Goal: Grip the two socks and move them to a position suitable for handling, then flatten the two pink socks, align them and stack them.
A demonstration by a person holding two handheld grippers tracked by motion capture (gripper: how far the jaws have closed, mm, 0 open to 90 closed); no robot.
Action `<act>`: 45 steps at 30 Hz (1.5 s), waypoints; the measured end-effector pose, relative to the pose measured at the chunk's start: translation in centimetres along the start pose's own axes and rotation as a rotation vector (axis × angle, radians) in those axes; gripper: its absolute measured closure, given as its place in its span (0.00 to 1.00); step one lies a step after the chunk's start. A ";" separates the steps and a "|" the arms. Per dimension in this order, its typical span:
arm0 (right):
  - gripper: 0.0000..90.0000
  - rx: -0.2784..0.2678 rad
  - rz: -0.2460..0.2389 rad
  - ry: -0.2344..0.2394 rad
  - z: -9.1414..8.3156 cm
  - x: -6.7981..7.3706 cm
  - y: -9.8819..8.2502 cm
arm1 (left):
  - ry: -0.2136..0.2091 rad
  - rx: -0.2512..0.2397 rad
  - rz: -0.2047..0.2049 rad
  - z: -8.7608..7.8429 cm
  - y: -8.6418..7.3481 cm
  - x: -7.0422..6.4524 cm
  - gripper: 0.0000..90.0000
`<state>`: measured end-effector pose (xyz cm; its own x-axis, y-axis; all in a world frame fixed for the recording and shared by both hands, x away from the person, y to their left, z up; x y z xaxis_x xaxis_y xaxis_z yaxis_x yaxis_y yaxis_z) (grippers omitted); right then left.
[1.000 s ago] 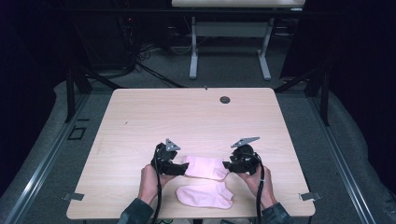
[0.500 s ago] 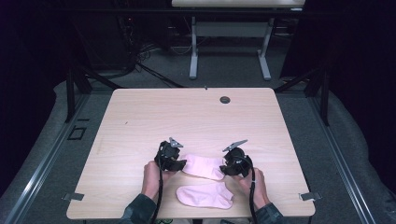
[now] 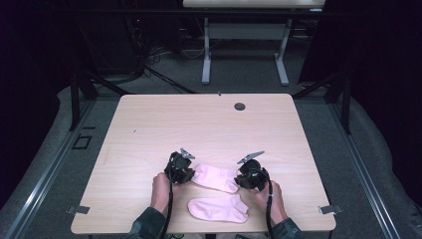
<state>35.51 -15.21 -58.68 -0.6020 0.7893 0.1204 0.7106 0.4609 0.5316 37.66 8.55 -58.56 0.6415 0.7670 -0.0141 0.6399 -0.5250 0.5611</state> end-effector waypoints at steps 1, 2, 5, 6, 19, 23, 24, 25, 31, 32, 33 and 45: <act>0.92 0.005 0.009 0.006 -0.1 0.0 0.0 | 0.000 0.003 0.001 0.0 0.0 0.0 0.96; 0.93 -0.002 0.008 0.008 0.0 0.0 -0.1 | 0.001 0.004 0.000 0.0 0.0 0.0 0.96; 0.94 -0.006 0.003 0.014 -0.1 0.0 -0.2 | 0.002 0.004 0.003 0.0 -0.1 0.0 0.97; 0.95 -0.016 0.008 0.017 0.0 0.0 -0.2 | 0.002 0.002 0.003 0.0 -0.1 0.0 0.97; 0.96 -0.068 0.003 0.023 -1.8 -0.2 0.3 | -0.009 -0.047 -0.007 -1.5 -0.3 -0.2 0.98; 0.95 -0.077 -0.004 0.019 -2.7 0.1 0.6 | -0.010 -0.063 -0.005 -2.5 -0.3 -0.5 0.98; 0.96 -0.079 -0.008 0.025 -3.0 0.1 0.6 | -0.011 -0.067 -0.004 -2.8 -0.3 -0.6 0.98; 0.95 -0.093 -0.003 0.021 -3.2 0.2 0.7 | -0.017 -0.073 -0.001 -3.1 -0.3 -0.7 0.98; 0.95 -0.095 -0.029 0.020 -5.2 0.7 0.7 | -0.041 -0.110 -0.004 -4.9 -0.5 -1.3 0.98; 0.95 -0.107 -0.026 0.026 -5.6 1.0 0.7 | -0.042 -0.115 -0.003 -5.1 -0.5 -1.3 0.98; 0.95 -0.100 -0.038 0.023 -5.9 1.0 0.6 | -0.054 -0.120 -0.009 -5.4 -0.6 -1.4 0.98; 0.95 -0.091 -0.064 0.053 -8.9 3.3 -1.4 | -0.124 -0.162 -0.043 -8.2 -2.7 -3.0 0.98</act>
<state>29.31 -16.82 -51.57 -0.6652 0.7358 0.1268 0.6354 0.4688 0.6136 30.51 10.67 -53.28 0.6686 0.7308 -0.1374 0.5981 -0.4187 0.6834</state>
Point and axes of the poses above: each handheld gripper's, and its own axes: z roughly forward along the jaws, y roughly out of its top, x roughly to its left, the point moved 3 cm from there along z, roughly forward along the jaws, and after that the axes turned 1 degree about z, right-handed, at the moved point
